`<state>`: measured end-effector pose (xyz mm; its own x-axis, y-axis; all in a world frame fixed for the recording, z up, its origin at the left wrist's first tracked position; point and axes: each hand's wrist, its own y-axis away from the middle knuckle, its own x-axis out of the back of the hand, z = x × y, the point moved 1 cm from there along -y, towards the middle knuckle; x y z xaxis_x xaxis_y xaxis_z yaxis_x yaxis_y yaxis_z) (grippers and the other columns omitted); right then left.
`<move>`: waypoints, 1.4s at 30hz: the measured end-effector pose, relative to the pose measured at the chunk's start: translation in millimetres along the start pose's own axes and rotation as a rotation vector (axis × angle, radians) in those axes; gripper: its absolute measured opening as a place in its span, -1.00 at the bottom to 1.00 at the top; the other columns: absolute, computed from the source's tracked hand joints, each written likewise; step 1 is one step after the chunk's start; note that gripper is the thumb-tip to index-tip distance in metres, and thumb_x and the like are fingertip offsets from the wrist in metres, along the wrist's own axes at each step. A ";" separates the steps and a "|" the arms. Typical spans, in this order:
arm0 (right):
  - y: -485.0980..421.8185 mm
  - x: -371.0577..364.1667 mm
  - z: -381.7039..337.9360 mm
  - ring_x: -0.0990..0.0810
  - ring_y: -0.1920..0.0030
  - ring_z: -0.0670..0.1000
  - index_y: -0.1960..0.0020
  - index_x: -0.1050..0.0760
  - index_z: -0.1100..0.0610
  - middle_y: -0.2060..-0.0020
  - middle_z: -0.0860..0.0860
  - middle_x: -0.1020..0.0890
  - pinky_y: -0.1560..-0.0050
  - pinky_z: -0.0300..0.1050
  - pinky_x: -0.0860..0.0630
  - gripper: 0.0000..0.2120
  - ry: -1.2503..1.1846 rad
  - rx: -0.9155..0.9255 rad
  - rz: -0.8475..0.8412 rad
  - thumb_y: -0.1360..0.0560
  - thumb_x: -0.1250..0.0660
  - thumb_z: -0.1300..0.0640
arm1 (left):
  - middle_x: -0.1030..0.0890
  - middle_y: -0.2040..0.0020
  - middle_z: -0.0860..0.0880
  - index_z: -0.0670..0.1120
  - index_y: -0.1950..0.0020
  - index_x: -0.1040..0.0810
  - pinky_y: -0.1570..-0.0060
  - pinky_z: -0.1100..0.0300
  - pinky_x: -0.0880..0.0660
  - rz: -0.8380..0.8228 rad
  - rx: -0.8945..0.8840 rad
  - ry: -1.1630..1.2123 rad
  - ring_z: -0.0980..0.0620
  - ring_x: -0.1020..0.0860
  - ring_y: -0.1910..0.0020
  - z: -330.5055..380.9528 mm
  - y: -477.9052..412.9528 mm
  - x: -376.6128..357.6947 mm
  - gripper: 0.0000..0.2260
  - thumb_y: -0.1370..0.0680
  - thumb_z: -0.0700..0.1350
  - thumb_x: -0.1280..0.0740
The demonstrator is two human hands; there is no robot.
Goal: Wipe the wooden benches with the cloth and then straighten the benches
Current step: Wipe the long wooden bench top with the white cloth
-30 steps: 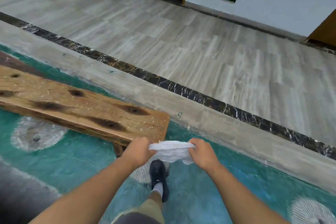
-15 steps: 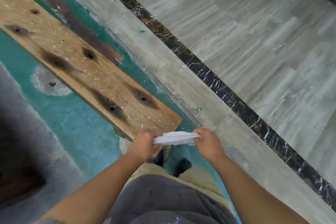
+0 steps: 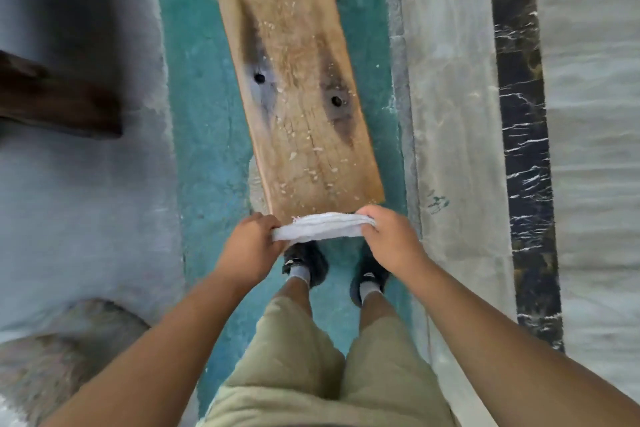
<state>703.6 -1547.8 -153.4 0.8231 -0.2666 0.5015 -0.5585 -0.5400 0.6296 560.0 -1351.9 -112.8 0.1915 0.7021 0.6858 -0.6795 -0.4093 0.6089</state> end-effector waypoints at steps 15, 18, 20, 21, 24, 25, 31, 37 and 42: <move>-166.7 -61.7 92.7 -0.54 0.20 -0.03 0.04 -0.54 0.04 0.19 -0.11 -0.58 0.26 -0.22 -0.39 -0.98 0.121 0.093 0.168 -0.56 -0.34 0.12 | -0.50 0.12 -0.05 -0.08 0.00 -0.43 0.19 0.01 -0.44 0.218 0.075 -0.005 -0.12 -0.43 0.08 -57.1 -159.1 -92.7 -0.78 -0.47 -0.07 -0.43; -175.4 -67.5 86.2 -0.52 0.12 0.04 0.04 -0.52 0.07 0.13 -0.07 -0.54 0.08 0.04 -0.51 -0.97 0.180 0.150 0.245 -0.55 -0.37 0.13 | -0.51 0.04 -0.14 -0.13 -0.08 -0.48 0.05 -0.11 -0.48 0.270 0.160 -0.071 -0.21 -0.44 -0.01 -63.6 -160.0 -98.0 -0.69 -0.47 -0.02 -0.45; -178.5 -69.4 81.9 -0.51 0.07 0.06 -0.03 -0.52 0.09 0.05 -0.02 -0.53 0.01 0.11 -0.53 -0.90 0.188 0.132 0.303 -0.53 -0.39 0.16 | -0.48 -0.04 -0.17 -0.12 -0.18 -0.49 -0.02 -0.11 -0.44 0.298 0.216 -0.092 -0.22 -0.42 -0.04 -65.6 -156.7 -100.7 -0.61 -0.45 0.01 -0.47; -178.4 -70.1 80.2 -0.51 0.02 0.07 -0.07 -0.52 0.10 0.00 0.00 -0.52 -0.03 0.12 -0.53 -0.85 0.187 0.120 0.331 -0.52 -0.40 0.19 | -0.46 -0.07 -0.17 -0.11 -0.20 -0.49 -0.02 -0.10 -0.41 0.321 0.234 -0.114 -0.22 -0.40 -0.05 -64.8 -153.4 -102.0 -0.60 -0.44 0.00 -0.48; -167.5 -75.2 74.8 -0.49 -0.12 0.07 -0.18 -0.49 0.11 -0.12 0.03 -0.47 -0.14 0.11 -0.51 -0.72 0.186 0.147 0.412 -0.48 -0.40 0.24 | -0.42 -0.12 -0.17 -0.11 -0.19 -0.48 0.02 -0.09 -0.33 0.401 0.203 -0.225 -0.20 -0.37 -0.05 -53.3 -141.6 -108.1 -0.65 -0.44 -0.10 -0.42; -160.5 -79.1 72.6 -0.48 -0.15 0.07 -0.18 -0.49 0.12 -0.14 0.03 -0.46 -0.16 0.10 -0.51 -0.71 0.171 0.164 0.426 -0.48 -0.39 0.25 | -0.42 -0.12 -0.16 -0.11 -0.18 -0.48 0.04 -0.08 -0.32 0.421 0.161 -0.226 -0.19 -0.37 -0.04 -47.7 -137.1 -110.9 -0.66 -0.43 -0.14 -0.40; -113.5 -116.3 65.2 -0.50 -0.13 0.10 -0.11 -0.53 0.16 -0.09 0.06 -0.51 -0.16 0.07 -0.48 -0.74 0.135 0.288 0.396 -0.42 -0.40 0.29 | -0.45 -0.17 -0.12 -0.12 -0.15 -0.51 0.00 -0.06 -0.36 0.308 0.035 -0.202 -0.20 -0.42 -0.11 -37.7 -123.0 -128.1 -0.73 -0.46 -0.17 -0.37; -119.7 -131.1 68.6 -0.37 -0.38 0.17 -0.30 -0.47 0.19 -0.36 0.13 -0.42 -0.38 0.15 -0.36 -0.58 0.213 0.238 0.394 -0.46 -0.40 0.23 | -0.37 -0.37 -0.23 -0.22 -0.34 -0.42 -0.34 -0.19 -0.29 0.273 0.081 -0.224 -0.28 -0.32 -0.39 -37.8 -124.4 -146.0 -0.58 -0.53 -0.07 -0.30; -137.0 -149.5 76.1 -0.06 -0.59 0.14 -0.56 -0.15 0.22 -0.57 0.14 -0.15 -0.54 0.21 -0.10 -0.38 0.365 0.155 0.369 -0.60 -0.15 -0.06 | -0.18 -0.55 -0.22 -0.20 -0.52 -0.23 -0.46 -0.27 -0.12 0.305 0.139 -0.212 -0.23 -0.07 -0.56 -35.6 -122.4 -177.0 -0.43 -0.61 0.10 -0.10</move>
<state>664.9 -1494.7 -359.8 0.4703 -0.1808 0.8638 -0.7591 -0.5820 0.2915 584.1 -1405.3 -323.0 0.1476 0.4064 0.9017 -0.6281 -0.6657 0.4029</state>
